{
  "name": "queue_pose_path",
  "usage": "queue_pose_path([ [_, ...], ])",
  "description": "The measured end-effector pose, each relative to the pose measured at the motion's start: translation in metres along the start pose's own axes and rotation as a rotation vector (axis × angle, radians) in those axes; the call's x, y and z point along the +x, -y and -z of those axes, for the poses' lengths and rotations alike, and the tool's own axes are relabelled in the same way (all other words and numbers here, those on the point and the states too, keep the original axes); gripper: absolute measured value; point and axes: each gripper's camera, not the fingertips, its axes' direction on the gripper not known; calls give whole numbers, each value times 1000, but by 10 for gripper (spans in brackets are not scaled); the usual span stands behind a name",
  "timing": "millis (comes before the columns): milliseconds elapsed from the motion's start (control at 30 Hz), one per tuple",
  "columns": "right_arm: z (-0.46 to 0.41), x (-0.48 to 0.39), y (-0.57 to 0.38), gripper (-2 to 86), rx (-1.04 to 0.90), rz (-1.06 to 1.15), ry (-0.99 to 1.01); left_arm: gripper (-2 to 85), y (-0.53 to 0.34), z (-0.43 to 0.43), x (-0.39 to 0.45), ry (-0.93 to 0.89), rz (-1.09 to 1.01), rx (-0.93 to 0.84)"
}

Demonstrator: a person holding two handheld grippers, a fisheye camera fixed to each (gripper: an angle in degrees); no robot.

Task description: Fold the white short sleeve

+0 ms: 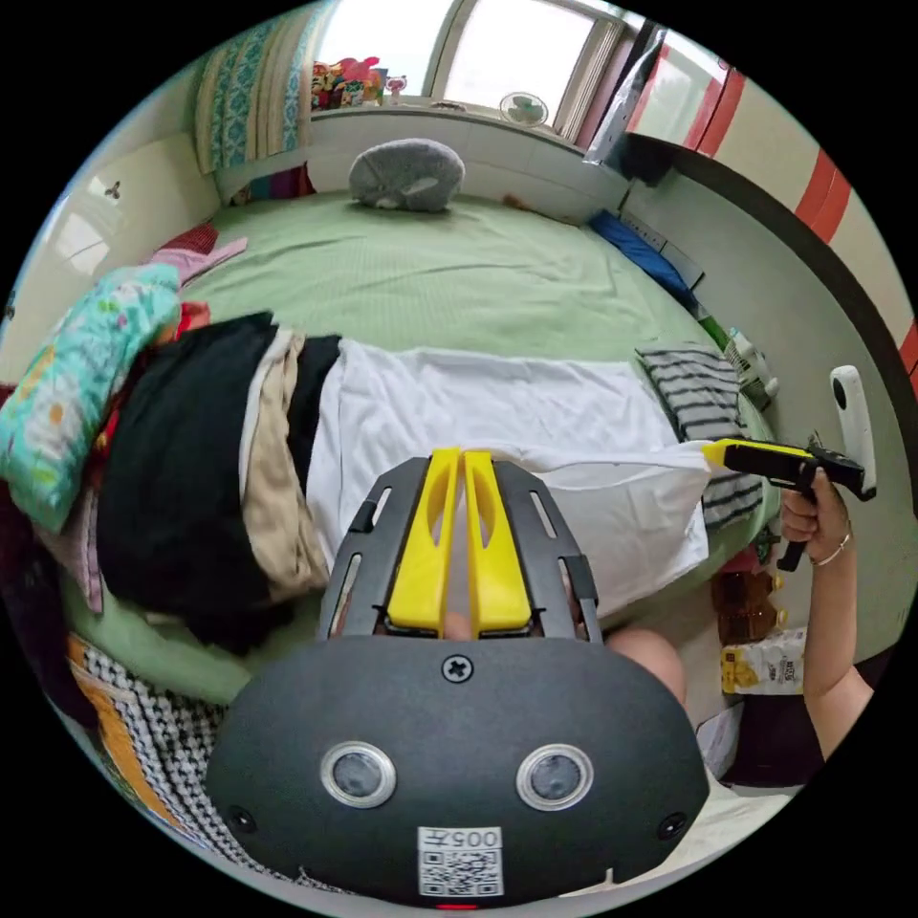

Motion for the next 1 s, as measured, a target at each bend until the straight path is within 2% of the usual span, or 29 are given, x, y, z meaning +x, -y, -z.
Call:
queue_pose_path([
  [167,13,3,140,-5,85,15,-193,5,146,-17,-16,93,22,1],
  [300,28,-8,259,-3,212,37,-399,16,252,-8,-20,198,7,125],
  [367,28,-3,293,1,252,-24,-438,29,285,-9,-26,175,43,145],
  [500,4,18,318,52,206,-168,-374,104,315,-28,-51,73,94,122],
  [633,-35,21,271,96,167,-37,-281,108,282,-51,-64,22,39,90],
  [800,-59,11,103,119,71,100,-212,107,155,-68,-71,-92,-27,-32],
  [867,-61,9,46,125,39,75,-210,107,111,-68,-71,-105,-21,-64],
  [1000,-71,9,-51,132,-30,-73,-246,112,42,-70,-72,-11,39,-110],
])
